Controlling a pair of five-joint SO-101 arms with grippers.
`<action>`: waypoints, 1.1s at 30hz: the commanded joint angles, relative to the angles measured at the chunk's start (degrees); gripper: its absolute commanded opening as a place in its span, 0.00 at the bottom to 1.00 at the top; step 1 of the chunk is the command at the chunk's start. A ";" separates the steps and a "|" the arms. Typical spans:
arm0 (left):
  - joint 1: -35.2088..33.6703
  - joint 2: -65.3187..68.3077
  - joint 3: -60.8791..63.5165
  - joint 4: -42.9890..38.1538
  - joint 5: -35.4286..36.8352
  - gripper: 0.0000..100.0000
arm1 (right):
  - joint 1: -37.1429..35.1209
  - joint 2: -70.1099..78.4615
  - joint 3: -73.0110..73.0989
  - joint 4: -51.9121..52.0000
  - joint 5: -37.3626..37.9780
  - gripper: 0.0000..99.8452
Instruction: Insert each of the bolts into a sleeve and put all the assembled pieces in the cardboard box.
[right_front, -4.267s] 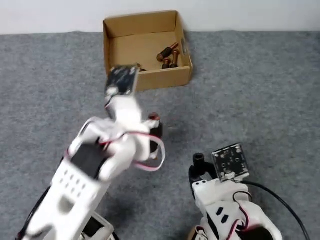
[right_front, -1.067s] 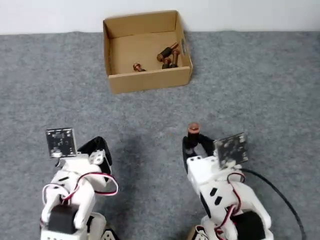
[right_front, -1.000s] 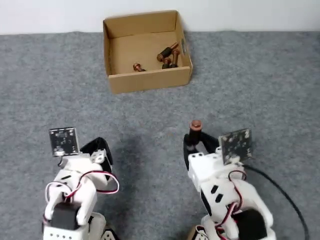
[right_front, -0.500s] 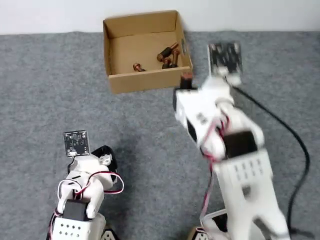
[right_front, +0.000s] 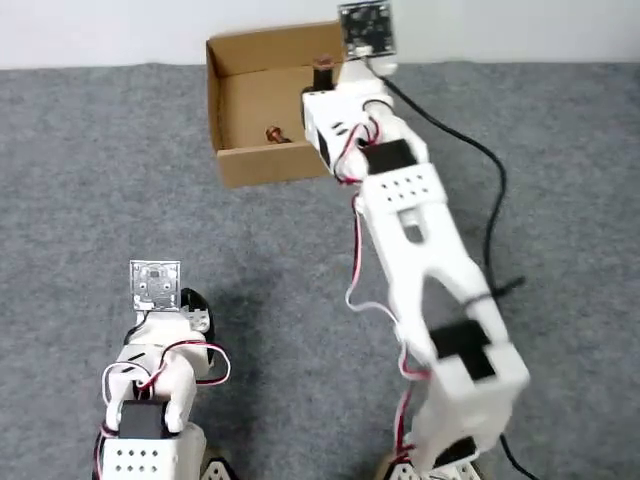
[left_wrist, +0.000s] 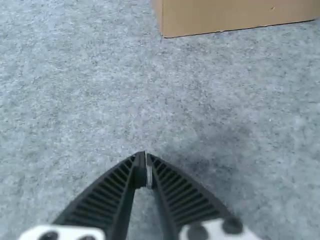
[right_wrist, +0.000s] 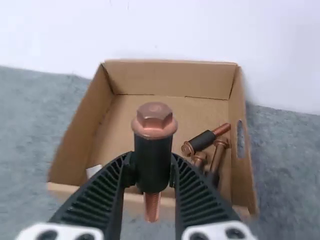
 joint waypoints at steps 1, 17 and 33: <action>-0.35 -0.35 -0.31 -0.79 -0.44 0.01 | -0.31 7.25 -10.46 -3.38 2.90 0.01; -0.70 -0.35 -0.31 -0.79 -0.44 0.01 | -3.38 24.84 -22.15 4.00 9.32 0.05; -0.70 -0.35 -0.31 -0.70 -0.53 0.01 | -4.00 24.57 -25.93 8.04 9.23 0.11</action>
